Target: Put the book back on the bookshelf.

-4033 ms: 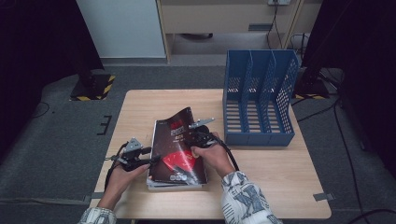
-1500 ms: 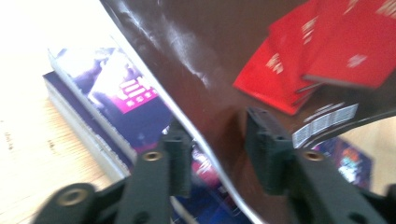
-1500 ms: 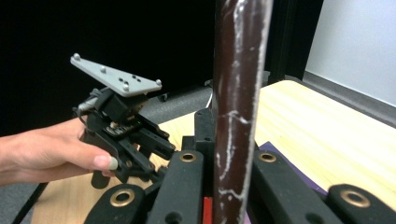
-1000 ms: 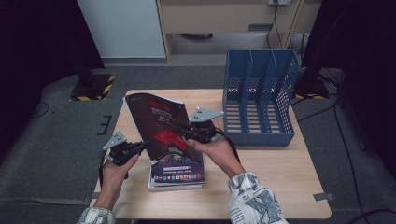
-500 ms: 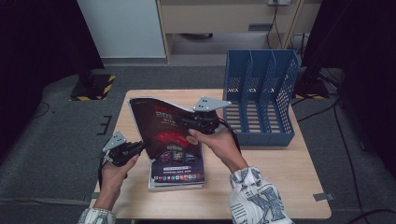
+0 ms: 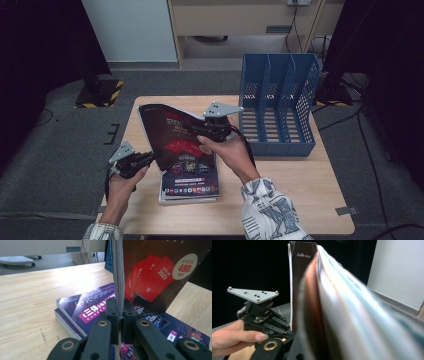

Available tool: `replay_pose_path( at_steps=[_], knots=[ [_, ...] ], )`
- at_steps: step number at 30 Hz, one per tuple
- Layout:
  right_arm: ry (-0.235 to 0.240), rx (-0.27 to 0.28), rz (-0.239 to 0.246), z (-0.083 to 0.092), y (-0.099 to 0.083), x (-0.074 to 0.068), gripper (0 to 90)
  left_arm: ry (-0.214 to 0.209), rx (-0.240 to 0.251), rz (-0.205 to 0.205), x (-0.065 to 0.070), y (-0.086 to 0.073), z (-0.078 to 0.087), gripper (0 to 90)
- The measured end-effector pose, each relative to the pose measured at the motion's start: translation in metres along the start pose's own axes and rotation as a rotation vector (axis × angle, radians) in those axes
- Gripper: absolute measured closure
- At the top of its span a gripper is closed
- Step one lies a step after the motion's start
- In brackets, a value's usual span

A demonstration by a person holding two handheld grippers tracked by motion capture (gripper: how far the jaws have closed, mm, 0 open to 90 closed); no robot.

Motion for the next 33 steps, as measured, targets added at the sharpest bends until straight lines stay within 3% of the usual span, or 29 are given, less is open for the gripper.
replay_pose_path(
  at_steps=[7, 10, 11, 12, 13, 14, 15, 18, 20, 21, 27, 30, 33],
  knots=[
    [-0.041, 0.027, 0.01, 0.0, 0.001, 0.006, 86.5, 0.01, 0.008, 0.015, -0.001, -0.001, -0.001, 83.4],
    [-0.051, 0.029, 0.0, 0.0, 0.002, 0.006, 86.5, 0.022, 0.004, 0.03, -0.004, -0.002, 0.0, 74.8],
    [-0.061, 0.032, 0.005, 0.001, 0.003, 0.006, 86.6, 0.047, 0.005, 0.053, -0.011, -0.005, 0.003, 70.3],
    [-0.061, 0.032, 0.005, 0.001, 0.003, 0.006, 86.6, 0.047, 0.005, 0.053, -0.011, -0.005, 0.003, 62.4],
    [-0.062, 0.032, 0.007, 0.001, 0.004, 0.005, 86.6, 0.066, 0.0, 0.068, -0.015, -0.007, 0.004, 62.4],
    [-0.066, 0.03, 0.013, 0.001, 0.004, 0.005, 86.6, 0.08, -0.006, 0.077, -0.018, -0.01, 0.006, 56.0],
    [-0.076, 0.03, 0.01, 0.001, 0.005, 0.005, 86.7, 0.122, -0.025, 0.089, -0.025, -0.014, 0.008, 48.8],
    [-0.083, 0.04, 0.006, 0.002, 0.007, 0.006, 86.7, 0.151, -0.055, 0.093, -0.029, -0.02, 0.009, 39.3],
    [-0.095, 0.05, 0.006, 0.004, 0.01, 0.006, 86.7, 0.207, -0.122, 0.072, -0.033, -0.028, 0.008, 32.5],
    [-0.095, 0.05, 0.006, 0.004, 0.01, 0.006, 86.7, 0.207, -0.122, 0.072, -0.033, -0.028, 0.008, 30.0],
    [-0.133, 0.069, 0.037, 0.009, 0.022, 0.0, 86.5, 0.255, -0.236, 0.099, -0.042, -0.044, 0.005, 22.0],
    [-0.144, 0.079, 0.042, 0.01, 0.026, -0.001, 86.5, 0.26, -0.249, 0.101, -0.042, -0.046, 0.005, 18.2],
    [-0.161, 0.089, 0.035, 0.012, 0.031, 0.0, 86.6, 0.291, -0.287, 0.066, -0.044, -0.049, 0.007, 16.7]
  ],
)
Point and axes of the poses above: each handheld gripper's, and its own axes: z roughly backward along the jaws, y roughly out of its top, x roughly to its right, the point moved 6 cm from there along -z, roughly forward along the jaws, and after that the axes turned 14 degrees about -z, right-handed, at the moved point
